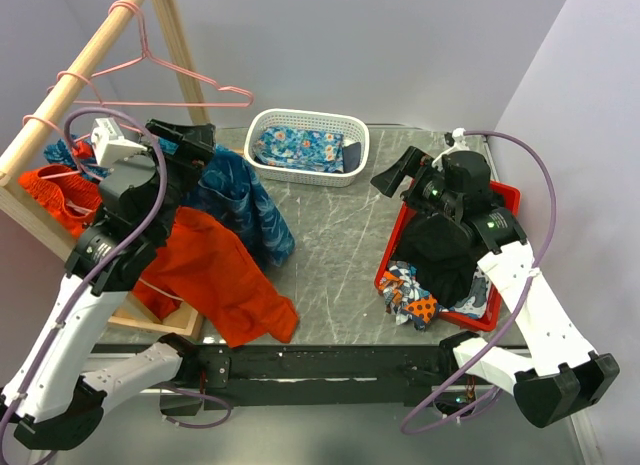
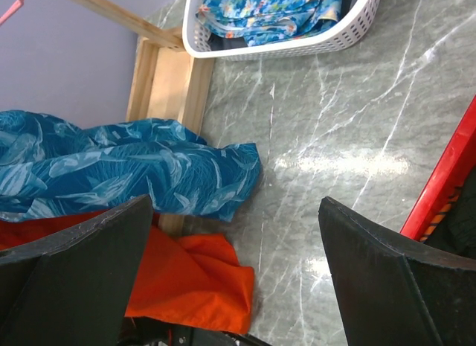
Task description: Place the shorts on the hanger
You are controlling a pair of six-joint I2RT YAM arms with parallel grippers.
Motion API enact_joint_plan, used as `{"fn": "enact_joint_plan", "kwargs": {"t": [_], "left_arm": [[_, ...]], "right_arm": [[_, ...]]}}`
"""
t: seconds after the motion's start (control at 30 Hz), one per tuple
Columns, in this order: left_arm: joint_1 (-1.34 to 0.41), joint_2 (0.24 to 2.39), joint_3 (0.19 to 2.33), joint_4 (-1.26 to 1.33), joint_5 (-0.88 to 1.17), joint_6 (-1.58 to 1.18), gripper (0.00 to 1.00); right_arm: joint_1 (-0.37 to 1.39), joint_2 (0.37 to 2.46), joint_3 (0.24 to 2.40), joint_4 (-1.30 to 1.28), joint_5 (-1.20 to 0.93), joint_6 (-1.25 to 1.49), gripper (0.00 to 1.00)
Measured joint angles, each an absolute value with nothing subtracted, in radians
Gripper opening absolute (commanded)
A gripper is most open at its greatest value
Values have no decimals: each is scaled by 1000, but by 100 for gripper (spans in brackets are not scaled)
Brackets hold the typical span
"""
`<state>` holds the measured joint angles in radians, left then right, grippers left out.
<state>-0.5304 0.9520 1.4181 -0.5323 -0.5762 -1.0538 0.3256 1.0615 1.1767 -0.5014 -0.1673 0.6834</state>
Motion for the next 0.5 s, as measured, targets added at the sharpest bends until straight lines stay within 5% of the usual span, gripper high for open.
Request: {"fn": "enact_joint_plan", "kwargs": {"t": [0.5], "left_arm": [[-531,910,1508,-600,-439,-949,89]], "right_arm": [[327,1063,1187,-508,-178,655,100]]}}
